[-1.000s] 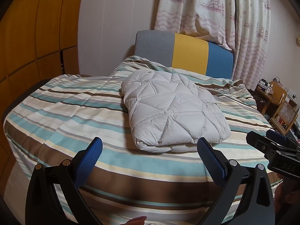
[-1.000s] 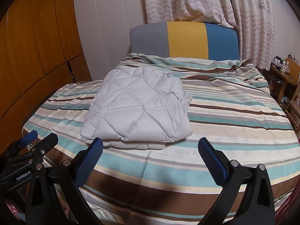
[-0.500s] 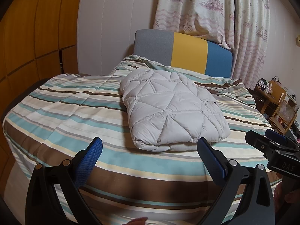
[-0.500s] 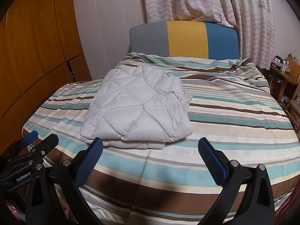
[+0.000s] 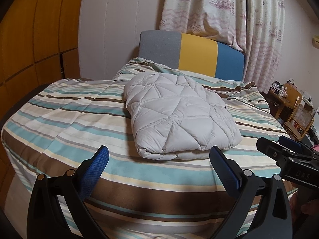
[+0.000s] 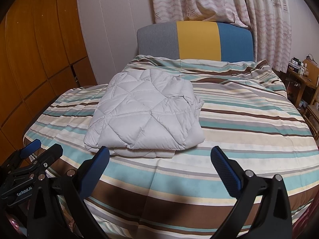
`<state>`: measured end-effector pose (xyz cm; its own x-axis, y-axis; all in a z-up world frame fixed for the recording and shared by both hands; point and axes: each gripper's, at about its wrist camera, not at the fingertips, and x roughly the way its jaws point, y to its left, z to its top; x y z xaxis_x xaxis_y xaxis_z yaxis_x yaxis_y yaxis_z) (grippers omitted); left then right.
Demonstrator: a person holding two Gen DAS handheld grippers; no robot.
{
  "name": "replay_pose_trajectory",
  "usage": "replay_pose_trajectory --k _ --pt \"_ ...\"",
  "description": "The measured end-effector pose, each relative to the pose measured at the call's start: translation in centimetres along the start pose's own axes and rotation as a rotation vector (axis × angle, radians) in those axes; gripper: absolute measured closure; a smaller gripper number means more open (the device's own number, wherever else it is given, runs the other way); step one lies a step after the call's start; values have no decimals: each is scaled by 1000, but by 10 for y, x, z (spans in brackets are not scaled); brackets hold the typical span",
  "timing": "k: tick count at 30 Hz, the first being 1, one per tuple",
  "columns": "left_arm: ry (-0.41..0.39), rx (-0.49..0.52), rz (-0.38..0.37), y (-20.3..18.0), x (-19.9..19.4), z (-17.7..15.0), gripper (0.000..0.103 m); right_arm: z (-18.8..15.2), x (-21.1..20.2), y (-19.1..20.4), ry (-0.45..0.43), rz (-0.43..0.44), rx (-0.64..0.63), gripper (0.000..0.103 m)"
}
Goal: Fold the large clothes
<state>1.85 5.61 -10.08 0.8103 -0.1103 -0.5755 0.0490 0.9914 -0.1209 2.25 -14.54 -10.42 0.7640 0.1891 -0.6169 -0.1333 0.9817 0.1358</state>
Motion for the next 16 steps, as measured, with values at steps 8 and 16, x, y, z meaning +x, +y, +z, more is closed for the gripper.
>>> replay_pose_trajectory --k 8,16 --pt "26 -17 -14 4 10 1 3 1 10 -4 18 0 17 2" --pt "112 -37 39 21 44 5 3 3 36 -19 64 -16 51 2"
